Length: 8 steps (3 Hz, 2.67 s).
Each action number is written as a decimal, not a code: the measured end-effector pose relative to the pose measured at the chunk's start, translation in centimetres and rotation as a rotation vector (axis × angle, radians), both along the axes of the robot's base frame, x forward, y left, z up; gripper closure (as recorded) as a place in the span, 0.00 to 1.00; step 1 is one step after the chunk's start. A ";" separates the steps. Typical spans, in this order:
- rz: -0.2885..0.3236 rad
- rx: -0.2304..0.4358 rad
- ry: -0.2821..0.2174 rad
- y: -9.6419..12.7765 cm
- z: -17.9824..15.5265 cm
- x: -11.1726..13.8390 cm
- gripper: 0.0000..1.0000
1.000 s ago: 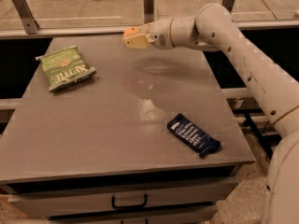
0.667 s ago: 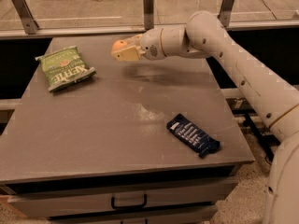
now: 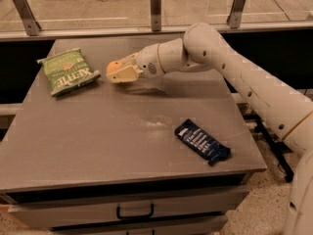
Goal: Move orange near green jalapeno chip bag
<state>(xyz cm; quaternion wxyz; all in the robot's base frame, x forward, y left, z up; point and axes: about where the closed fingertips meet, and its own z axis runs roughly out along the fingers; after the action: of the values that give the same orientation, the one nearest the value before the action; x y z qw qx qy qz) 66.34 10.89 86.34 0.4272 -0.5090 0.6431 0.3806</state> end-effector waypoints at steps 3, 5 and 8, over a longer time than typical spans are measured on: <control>0.093 0.018 0.042 4.3 -2.5 -1.6 0.12; 0.056 0.033 -0.026 3.2 -0.1 -1.2 0.00; -0.153 -0.022 -0.346 -8.0 13.9 1.6 0.00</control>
Offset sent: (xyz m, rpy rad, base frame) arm -0.0135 0.0375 -0.0309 0.0046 0.0489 0.0858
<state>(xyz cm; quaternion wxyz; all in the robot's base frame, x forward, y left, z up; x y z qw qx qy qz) 67.96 2.89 100.26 0.5534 -0.5212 0.6010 0.2467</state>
